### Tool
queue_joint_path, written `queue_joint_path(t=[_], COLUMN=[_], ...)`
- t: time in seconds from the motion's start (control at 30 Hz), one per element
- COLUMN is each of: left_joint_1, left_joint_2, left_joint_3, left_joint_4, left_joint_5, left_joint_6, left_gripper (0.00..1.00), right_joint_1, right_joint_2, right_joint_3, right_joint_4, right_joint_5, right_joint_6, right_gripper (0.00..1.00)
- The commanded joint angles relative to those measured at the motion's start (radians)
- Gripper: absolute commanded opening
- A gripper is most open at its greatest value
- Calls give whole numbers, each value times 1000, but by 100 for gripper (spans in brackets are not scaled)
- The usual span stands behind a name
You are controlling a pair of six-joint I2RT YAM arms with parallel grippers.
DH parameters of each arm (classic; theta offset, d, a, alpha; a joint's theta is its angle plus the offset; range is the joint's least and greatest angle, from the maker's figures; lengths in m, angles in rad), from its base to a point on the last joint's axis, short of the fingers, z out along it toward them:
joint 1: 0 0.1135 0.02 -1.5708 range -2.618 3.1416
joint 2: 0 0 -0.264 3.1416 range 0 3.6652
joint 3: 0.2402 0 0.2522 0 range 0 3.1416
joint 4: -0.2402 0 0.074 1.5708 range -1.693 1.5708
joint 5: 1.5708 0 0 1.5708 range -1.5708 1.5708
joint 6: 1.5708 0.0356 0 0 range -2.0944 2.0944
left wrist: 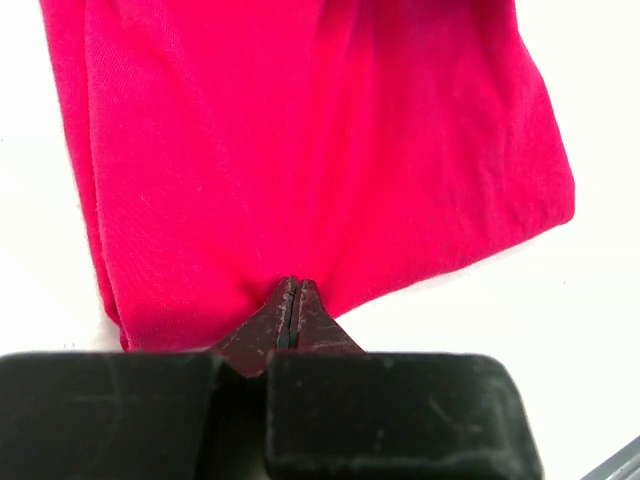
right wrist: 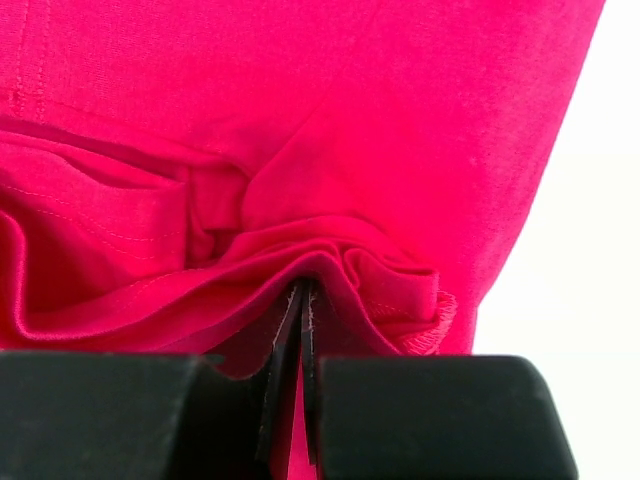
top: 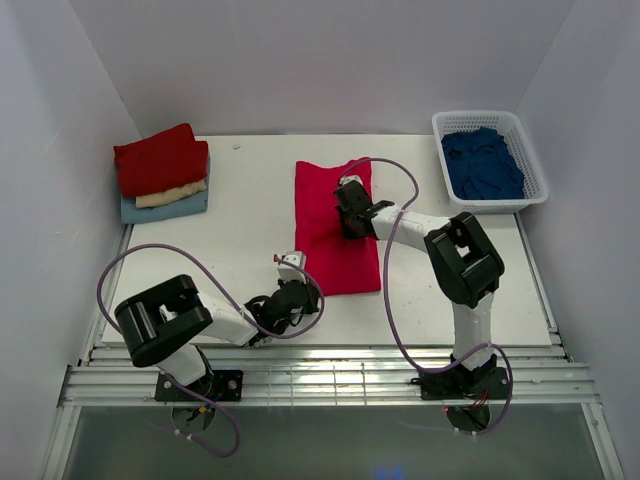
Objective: Fold and stack the t-shirts
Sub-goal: Fold the tshirt
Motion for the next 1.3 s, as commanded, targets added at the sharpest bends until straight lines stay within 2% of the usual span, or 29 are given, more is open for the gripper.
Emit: queue_joint_path(t=[0.0,0.33,0.6,0.77,0.87,1.07,1.23,1.27], left_joint_1=[-23,-57,-104,-141,-184,-235,-245,-244], left_joint_2=[2,-1,-78,-139,-158,-202,-293,-305], left_joint_3=[-44,-52,-114,-121,-93,19,134,180], left_joint_4=[-146,-167,-212,-253,-317,-427,-543,-590], left_joint_5=[1,-26,-56,-78,-117,-231,-323,-364], left_joint_6=[-35,-64,-145,-167,-159,-81,-29,-7], left_gripper=[0,0,0,0,0,0,0,4], right_joint_1=[-6,-7,-12,-12,-12,-13,-12,-10], right_joint_2=[-55,-43,51,58,12,-237,-460,-484], right_joint_3=[-12,80,192,172,156,29,-90,-139], right_joint_4=[-25,-20,-51,-40,-39,-8,-75,-92], right_joint_5=[18,38,58,97,171,326,277,229], right_joint_6=[11,-8,-24,-17,-26,-83,-69,-58], right_gripper=[8,11,11,10,11,22,28,30])
